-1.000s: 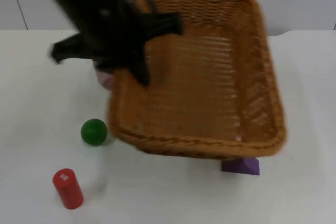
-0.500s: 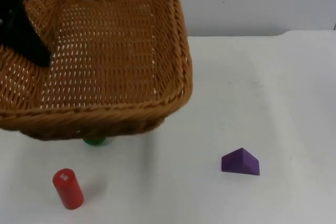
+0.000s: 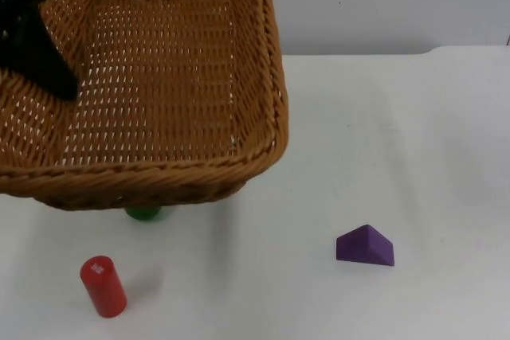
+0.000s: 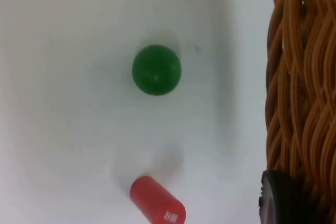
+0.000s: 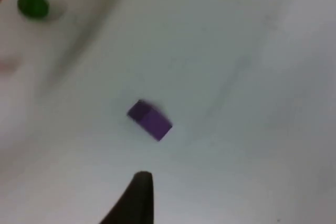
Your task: Pick up the basket with the left hand and place the triangular block into the basket with the right hand.
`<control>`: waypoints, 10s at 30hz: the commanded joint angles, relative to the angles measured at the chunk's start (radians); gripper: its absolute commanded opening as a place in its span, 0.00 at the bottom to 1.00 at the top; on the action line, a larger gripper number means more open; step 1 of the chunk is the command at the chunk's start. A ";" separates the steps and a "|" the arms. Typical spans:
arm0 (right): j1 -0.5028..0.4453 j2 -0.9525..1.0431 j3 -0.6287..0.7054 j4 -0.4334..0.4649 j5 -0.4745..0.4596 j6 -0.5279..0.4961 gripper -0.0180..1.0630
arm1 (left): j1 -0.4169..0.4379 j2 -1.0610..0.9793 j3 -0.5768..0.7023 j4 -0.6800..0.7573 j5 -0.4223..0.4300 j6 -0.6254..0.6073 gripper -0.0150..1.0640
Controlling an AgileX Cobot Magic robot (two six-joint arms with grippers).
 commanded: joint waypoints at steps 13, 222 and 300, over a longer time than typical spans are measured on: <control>0.363 0.414 -0.004 -0.165 -0.293 -0.209 0.99 | 0.002 -0.004 -0.013 -0.065 -0.023 0.029 0.01; -0.129 -0.022 -0.281 -0.114 -0.319 0.336 0.98 | -0.323 0.265 -0.081 -0.200 -0.215 -0.024 0.01; -0.126 -0.022 -0.281 -0.139 -0.265 0.336 0.98 | -0.393 0.546 -0.348 -0.122 -0.291 0.006 0.99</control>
